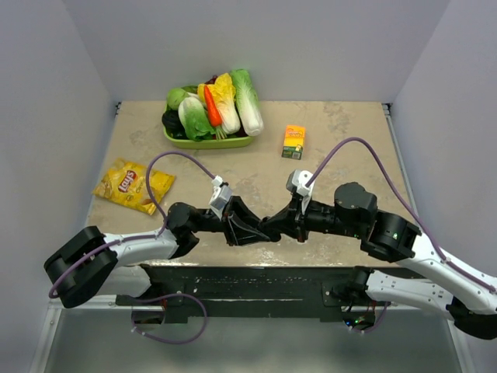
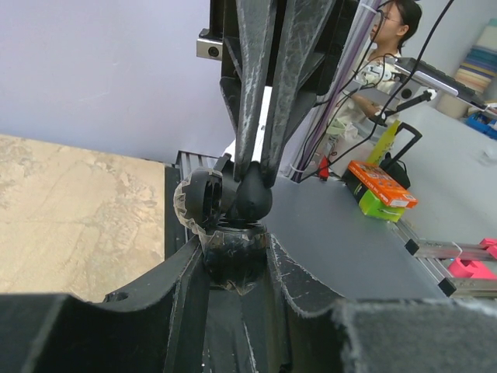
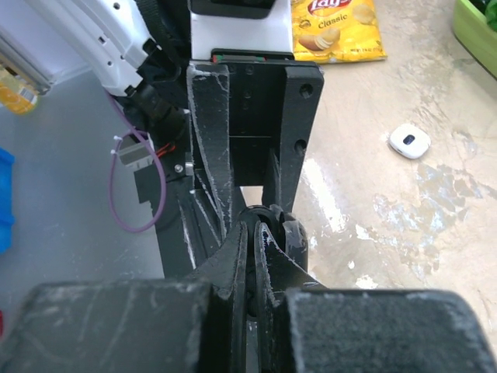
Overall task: Insert the wireless bluetooth earbuds into the charging case
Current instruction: Place the earbud in the charging case.
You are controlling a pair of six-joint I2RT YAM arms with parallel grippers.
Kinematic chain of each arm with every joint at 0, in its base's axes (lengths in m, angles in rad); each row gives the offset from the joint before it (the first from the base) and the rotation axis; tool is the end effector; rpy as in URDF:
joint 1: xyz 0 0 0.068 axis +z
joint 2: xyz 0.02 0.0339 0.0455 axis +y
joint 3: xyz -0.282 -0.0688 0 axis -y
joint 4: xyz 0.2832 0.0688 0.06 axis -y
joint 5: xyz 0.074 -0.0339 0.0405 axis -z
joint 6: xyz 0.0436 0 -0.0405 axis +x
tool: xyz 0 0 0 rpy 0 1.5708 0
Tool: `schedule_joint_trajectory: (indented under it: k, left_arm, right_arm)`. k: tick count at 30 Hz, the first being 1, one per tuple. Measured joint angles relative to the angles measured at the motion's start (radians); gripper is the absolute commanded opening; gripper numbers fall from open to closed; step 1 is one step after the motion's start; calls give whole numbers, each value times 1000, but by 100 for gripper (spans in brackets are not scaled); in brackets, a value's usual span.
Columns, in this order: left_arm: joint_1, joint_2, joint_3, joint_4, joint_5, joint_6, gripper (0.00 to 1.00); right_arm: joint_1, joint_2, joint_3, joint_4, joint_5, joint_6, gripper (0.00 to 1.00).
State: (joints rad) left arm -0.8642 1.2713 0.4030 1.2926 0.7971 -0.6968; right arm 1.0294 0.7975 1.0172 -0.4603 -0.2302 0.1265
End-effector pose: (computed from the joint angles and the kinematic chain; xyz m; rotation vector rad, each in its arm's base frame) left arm 0.1456 -0.2186 0.2486 0.9267 1.1900 -1.7549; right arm 0.0943 0.1760 0.4078 -0.9945 1.6521 1.0088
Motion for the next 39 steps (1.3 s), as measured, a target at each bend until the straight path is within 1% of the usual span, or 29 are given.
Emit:
schedule_joint_trajectory:
  k: [14, 20, 21, 23, 24, 27, 31, 33, 35, 38, 39]
  left_arm:
    - [0, -10, 12, 0, 7, 0, 0]
    - [0, -10, 16, 0, 11, 0, 0]
    - [0, -10, 16, 0, 11, 0, 0]
    - [0, -10, 16, 0, 11, 0, 0]
    - [0, -10, 17, 0, 11, 0, 0]
    - [0, -10, 17, 0, 8, 1, 0]
    - [2, -10, 17, -1, -2, 5, 0]
    - [5, -10, 17, 0, -9, 8, 0]
    - [5, -8, 17, -1, -13, 9, 0]
    - [4, -8, 17, 0, -11, 9, 0]
    - [4, -8, 16, 0, -11, 9, 0]
  right_arm:
    - [26, 1, -12, -3, 55, -8, 0]
    - [38, 1, -14, -2, 56, -12, 0]
    - [38, 2, -14, -2, 56, -12, 13]
    - [39, 3, -14, -2, 56, -11, 23]
    - [39, 3, -14, -2, 56, -10, 31]
    - [40, 4, -14, -4, 59, -4, 41]
    - [45, -8, -14, -3, 75, 15, 46]
    - [46, -24, -11, -3, 97, 27, 46]
    - [46, -45, -1, -3, 145, 37, 44]
    - [45, -86, 17, 13, 263, 52, 27]
    - [45, -93, 19, 14, 299, 57, 19]
